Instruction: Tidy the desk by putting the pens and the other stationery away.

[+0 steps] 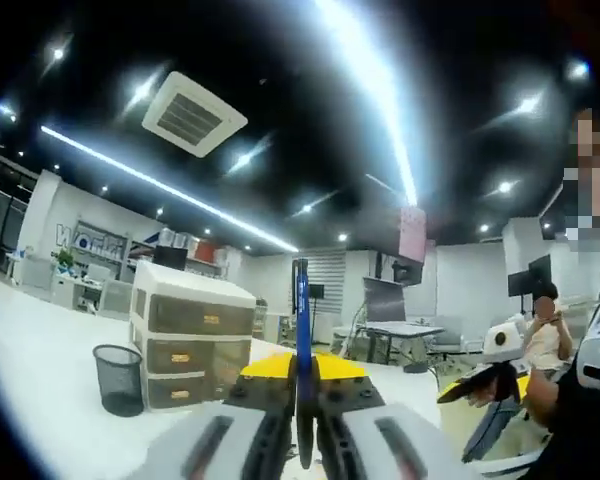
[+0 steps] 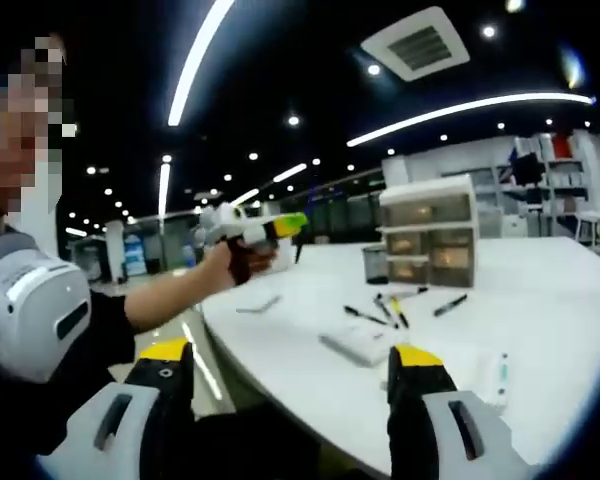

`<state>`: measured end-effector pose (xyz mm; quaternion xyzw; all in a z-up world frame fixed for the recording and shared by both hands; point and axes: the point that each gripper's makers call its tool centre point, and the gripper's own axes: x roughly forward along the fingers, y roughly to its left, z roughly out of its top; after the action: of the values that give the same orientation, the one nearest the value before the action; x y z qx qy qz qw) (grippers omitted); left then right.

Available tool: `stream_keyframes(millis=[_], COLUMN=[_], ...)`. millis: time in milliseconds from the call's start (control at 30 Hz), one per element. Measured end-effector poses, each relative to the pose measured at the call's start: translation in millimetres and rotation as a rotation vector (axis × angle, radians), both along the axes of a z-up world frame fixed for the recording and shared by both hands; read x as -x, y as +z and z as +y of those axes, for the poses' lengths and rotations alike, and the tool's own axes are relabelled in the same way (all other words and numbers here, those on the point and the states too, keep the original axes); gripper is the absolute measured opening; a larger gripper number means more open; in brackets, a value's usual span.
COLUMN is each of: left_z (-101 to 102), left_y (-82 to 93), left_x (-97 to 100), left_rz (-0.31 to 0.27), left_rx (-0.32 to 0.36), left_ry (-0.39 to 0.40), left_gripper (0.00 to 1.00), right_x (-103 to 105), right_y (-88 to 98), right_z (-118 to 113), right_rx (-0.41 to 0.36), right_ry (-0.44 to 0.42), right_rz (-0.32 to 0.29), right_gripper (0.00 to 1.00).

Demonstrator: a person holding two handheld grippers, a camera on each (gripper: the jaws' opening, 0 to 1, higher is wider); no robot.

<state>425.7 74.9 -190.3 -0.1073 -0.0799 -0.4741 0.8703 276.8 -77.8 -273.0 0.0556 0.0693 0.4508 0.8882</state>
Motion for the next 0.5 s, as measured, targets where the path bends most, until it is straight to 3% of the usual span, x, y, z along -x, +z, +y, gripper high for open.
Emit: stream_keyframes(millis=[167, 433, 500], left_z=[-14, -34, -39], left_y=[-11.6, -29.9, -35.3], left_x=[33.6, 76.2, 87.5], left_rz=[0.034, 0.055, 0.032], left_rx=[-0.009, 0.009, -0.006], left_ry=[-0.103, -0.186, -0.186], left_gripper=[0.07, 0.07, 0.07], right_x=[-3, -4, -5], right_y=[-0.5, 7.3, 9.2], right_z=[4, 10, 12], right_rx=[-0.014, -0.044, -0.055], right_ry=[0.002, 0.017, 0.021], right_rz=[0.004, -0.024, -0.025], right_gripper=[0.75, 0.71, 0.7])
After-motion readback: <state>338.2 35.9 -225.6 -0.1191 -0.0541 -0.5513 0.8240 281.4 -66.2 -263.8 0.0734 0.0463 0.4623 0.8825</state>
